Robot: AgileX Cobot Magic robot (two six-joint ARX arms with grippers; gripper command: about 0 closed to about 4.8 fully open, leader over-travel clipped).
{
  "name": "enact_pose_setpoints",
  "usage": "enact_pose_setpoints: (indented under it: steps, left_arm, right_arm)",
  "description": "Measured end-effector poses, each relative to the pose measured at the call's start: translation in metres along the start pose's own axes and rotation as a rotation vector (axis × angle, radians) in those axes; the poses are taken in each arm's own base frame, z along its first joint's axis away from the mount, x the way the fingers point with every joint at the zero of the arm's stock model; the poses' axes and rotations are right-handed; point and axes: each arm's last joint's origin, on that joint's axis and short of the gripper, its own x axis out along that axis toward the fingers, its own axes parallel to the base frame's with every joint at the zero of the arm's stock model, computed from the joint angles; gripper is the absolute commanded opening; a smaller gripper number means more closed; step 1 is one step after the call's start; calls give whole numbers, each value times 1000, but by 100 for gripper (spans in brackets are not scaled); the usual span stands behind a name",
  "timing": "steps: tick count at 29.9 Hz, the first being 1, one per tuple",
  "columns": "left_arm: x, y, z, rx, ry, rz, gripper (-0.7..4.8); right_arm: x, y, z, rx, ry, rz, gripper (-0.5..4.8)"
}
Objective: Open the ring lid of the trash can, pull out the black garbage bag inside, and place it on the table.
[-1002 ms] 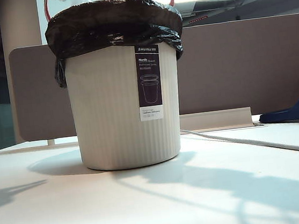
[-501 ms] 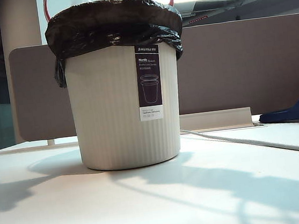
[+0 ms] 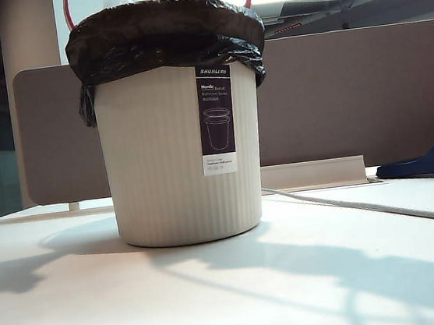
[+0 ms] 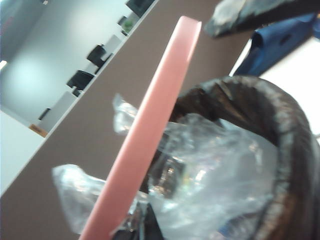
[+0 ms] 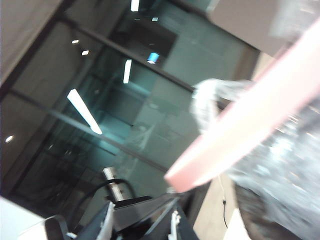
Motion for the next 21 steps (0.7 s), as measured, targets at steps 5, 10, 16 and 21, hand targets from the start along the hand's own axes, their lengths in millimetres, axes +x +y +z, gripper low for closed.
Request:
enact_pose_setpoints:
  steps: [5, 10, 16, 21]
  left_arm:
    - [0, 2, 1, 27, -12, 21, -6]
    - [0, 3, 2, 52, -10, 45, -6]
    - [0, 7, 5, 34, -29, 69, -6]
    - [4, 11, 8, 9, -34, 78, -6]
  right_arm:
    - [-1, 13, 3, -230, 24, 160, 149]
    - [-16, 23, 2, -756, 68, 172, 149]
    - [-27, 48, 17, -1113, 162, -218, 149]
    - [-34, 89, 34, -1218, 126, -244, 149]
